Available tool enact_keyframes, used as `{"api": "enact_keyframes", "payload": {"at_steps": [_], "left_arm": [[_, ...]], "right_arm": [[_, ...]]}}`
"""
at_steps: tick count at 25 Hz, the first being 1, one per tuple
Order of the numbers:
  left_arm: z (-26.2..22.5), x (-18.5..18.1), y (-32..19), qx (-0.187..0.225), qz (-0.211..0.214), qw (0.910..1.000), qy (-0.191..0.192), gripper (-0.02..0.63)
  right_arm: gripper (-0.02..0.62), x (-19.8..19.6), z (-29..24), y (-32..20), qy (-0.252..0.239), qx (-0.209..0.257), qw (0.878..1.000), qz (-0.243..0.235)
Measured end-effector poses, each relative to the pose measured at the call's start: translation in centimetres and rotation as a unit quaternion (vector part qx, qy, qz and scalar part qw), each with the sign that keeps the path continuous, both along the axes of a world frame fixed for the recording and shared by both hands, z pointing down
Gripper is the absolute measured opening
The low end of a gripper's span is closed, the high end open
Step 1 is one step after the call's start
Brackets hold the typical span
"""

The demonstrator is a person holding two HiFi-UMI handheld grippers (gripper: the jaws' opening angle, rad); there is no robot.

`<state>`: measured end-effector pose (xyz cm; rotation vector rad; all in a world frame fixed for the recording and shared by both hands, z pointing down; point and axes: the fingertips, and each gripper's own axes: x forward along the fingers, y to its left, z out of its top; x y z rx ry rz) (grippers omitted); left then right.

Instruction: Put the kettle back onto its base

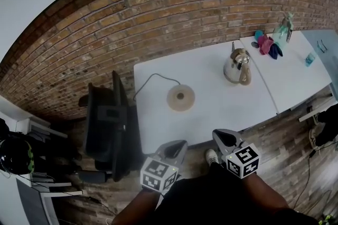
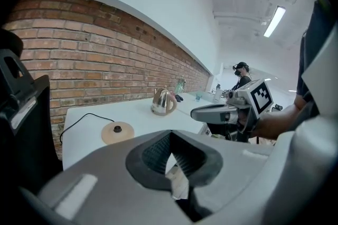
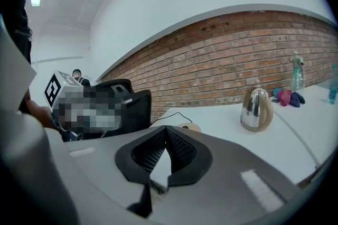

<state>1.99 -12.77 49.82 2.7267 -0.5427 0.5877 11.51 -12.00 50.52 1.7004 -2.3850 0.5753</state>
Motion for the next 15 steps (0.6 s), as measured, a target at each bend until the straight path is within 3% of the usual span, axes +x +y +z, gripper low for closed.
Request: {"api": "enact_keyframes", "payload": {"at_steps": [10, 15], "left_arm": [[0.2, 4.2, -2.9, 0.003, -0.009, 0.9999, -0.010, 0.000], [1.0, 6.6, -3.8, -0.016, -0.013, 0.9998, -0.004, 0.000]], "right_arm": [[0.028, 8.5, 0.9, -3.7, 0.025, -0.003, 0.999, 0.046], [0.028, 13.0, 1.5, -5.1, 0.037, -0.010, 0.997, 0.073]]}}
